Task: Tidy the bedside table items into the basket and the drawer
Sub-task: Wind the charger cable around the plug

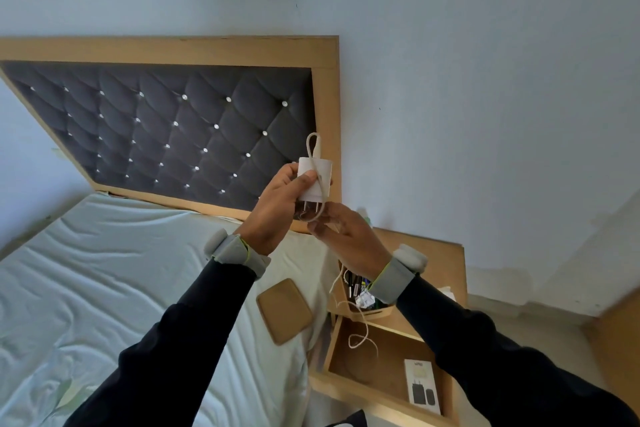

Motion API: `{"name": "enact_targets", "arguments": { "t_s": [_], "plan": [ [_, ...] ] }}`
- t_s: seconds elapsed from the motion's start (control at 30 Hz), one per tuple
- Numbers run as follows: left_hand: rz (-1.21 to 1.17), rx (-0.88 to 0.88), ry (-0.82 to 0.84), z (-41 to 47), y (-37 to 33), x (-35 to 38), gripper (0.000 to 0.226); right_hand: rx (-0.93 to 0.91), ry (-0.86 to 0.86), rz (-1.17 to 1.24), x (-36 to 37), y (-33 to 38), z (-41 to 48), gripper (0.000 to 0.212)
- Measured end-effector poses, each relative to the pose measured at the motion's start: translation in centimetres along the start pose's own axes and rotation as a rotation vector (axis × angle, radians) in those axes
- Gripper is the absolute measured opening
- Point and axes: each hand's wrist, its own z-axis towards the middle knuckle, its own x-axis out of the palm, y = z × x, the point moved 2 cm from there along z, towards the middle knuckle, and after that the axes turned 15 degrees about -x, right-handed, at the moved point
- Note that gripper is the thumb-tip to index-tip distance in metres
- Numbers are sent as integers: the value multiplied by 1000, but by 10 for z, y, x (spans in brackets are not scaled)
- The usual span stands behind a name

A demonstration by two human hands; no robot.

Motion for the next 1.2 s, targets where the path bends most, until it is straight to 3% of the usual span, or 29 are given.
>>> {"name": "enact_targets", "arguments": {
  "t_s": [0.1,0.2,0.33,0.5,0.63,0.8,1.03,1.2],
  "plan": [
    [-45,10,-1,1,-1,-1,34,37,-9,2,0,-3,-1,45],
    [-53,30,-11,2,-1,-1,37,52,-111,93,-5,-1,1,32],
    [-73,70,-63,2,-3,1,43,16,-220,9,-13,9,-1,23],
    [-110,149,-139,4,-1,9,57,-72,-290,-597,-12,13,0,19],
    [-182,94,-142,6,2,10,63,-185,-153,-714,-14,19,3,41],
    [-167,1,-66,6,8,9,41,-302,-104,-932,-20,22,5,51],
    [136,-78,-33,5,11,3,41,-321,-57,-920,-30,22,8,46],
    [441,152,-105,10,19,0,43,-239,-9,-858,-35,17,14,46]
  ]
}}
